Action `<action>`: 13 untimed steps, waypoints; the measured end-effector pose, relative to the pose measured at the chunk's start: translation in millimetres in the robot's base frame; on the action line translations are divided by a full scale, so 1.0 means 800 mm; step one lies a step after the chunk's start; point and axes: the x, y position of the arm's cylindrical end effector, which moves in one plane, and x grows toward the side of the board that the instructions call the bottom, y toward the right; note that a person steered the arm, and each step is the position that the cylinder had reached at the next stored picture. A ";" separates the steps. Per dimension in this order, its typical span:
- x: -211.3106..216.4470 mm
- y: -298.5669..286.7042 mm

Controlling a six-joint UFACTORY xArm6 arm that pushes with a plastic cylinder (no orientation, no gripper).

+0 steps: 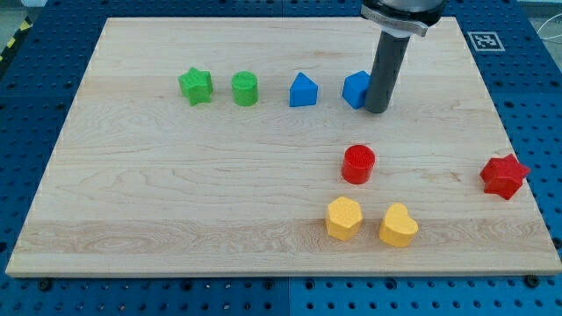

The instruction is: Slide the red circle towards the center left

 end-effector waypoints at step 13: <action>0.084 -0.133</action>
